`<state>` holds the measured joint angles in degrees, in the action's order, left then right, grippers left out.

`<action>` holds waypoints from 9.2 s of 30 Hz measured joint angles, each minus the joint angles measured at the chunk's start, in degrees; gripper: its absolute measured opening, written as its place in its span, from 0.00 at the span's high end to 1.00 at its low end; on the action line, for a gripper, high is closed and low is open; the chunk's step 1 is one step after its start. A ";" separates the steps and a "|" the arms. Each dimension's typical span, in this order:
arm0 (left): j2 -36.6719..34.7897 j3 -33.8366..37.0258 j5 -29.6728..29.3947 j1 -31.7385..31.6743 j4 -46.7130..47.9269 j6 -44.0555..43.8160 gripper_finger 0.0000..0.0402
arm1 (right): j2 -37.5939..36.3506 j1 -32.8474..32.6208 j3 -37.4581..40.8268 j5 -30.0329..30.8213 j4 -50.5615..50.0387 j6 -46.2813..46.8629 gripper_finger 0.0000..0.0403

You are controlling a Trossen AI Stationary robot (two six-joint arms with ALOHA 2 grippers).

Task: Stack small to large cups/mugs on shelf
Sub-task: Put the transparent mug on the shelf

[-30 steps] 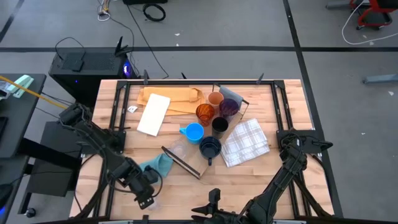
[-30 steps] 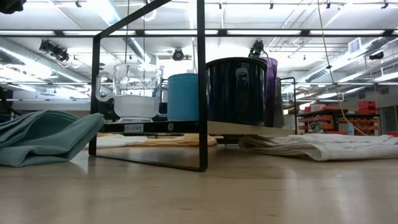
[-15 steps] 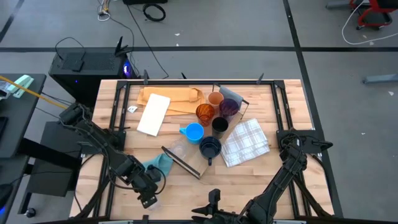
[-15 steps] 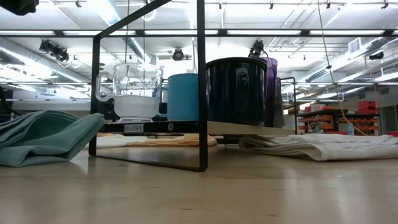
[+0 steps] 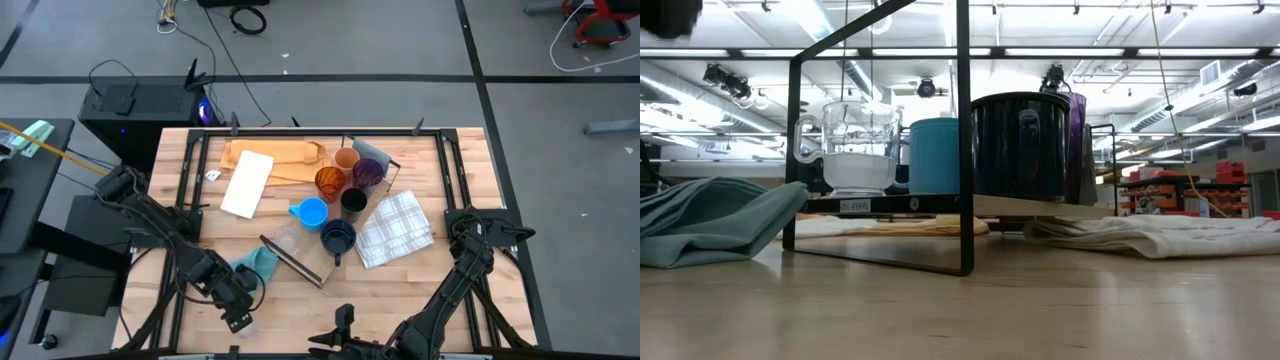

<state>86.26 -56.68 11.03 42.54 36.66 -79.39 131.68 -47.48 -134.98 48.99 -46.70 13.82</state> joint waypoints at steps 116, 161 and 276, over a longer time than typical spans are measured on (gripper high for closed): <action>-13.75 -15.52 -15.85 -25.66 -17.69 38.11 1.00 | 0.04 -1.20 0.02 0.46 -13.60 10.40 0.75; -15.06 -39.22 -49.19 -26.23 17.38 62.20 0.75 | -11.77 -3.41 -0.02 9.29 -25.44 14.54 0.75; 23.32 -30.10 -10.10 -85.46 22.62 88.24 0.52 | -35.98 33.16 0.00 -15.82 -7.37 -9.27 0.75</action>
<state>109.58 -86.78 0.93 -42.92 59.28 8.84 95.70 -14.33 -134.98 33.17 -54.06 4.56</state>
